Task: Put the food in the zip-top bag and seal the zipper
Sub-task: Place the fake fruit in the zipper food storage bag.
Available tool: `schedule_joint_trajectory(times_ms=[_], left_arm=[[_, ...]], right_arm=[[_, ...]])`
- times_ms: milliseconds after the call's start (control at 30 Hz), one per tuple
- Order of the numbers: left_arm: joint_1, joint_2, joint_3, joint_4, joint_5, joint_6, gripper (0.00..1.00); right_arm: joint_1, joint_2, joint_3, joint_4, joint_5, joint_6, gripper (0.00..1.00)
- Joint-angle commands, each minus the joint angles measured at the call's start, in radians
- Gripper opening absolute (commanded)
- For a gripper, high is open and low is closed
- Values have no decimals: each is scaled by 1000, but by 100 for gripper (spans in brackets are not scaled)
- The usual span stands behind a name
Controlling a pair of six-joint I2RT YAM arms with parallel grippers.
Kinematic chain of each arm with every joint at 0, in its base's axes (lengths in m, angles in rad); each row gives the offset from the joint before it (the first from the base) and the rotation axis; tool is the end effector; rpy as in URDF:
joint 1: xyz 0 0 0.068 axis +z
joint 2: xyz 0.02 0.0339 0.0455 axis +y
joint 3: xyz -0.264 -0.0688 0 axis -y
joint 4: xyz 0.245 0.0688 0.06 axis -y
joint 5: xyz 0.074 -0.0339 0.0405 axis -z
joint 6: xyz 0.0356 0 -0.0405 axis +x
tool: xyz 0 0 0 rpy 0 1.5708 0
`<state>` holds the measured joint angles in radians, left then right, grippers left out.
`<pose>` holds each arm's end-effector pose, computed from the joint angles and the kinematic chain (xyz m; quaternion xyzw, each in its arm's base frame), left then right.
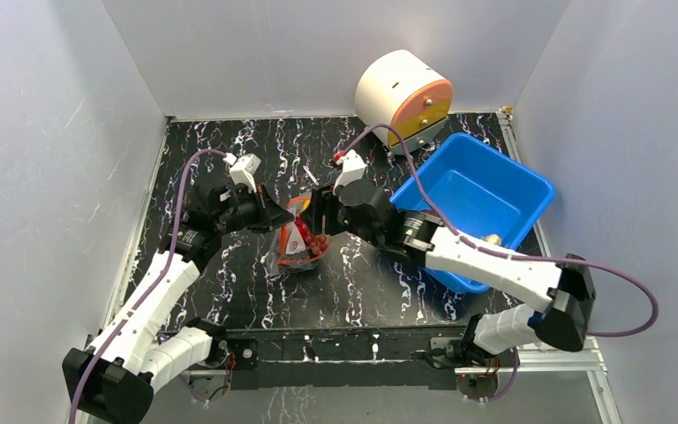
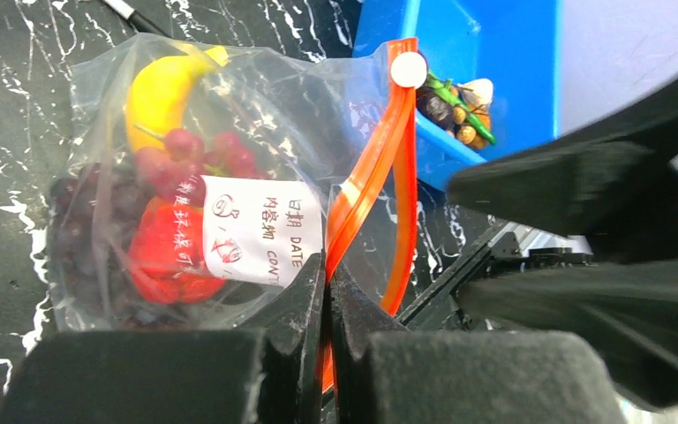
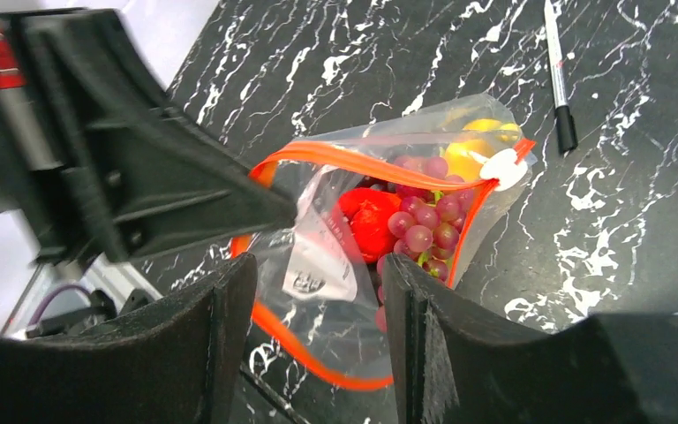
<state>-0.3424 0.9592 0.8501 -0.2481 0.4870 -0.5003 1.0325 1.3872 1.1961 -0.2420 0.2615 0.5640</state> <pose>0.1991 -0.0887 0.3257 0.0742 0.8056 -0.4071 0.4240 0.1730 0.2718 0.3399 -0.1256 0.8288 0.3058 0.4514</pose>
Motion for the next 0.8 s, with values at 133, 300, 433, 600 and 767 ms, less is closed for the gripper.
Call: schedule_joint_trajectory(times_ms=[133,300,433,600,767], left_arm=[[-1,-34,2,-14,15,140,0],[-2,-75,-63,57,27,192,0],[-2,-91,-128,123,54,204,0],[-2,-112,-174,171,65,211,0],[-3,-112,-162,132,42,256,0]], right_arm=[[-24,-195,64,-219,61,-151,51],[-95,-228,79,-316,125,-185,52],[-185,-204,98,-405,157,-185,51],[-329,-181,72,-503,188,-152,49],[-438,-203,-7,-501,169,-97,51]])
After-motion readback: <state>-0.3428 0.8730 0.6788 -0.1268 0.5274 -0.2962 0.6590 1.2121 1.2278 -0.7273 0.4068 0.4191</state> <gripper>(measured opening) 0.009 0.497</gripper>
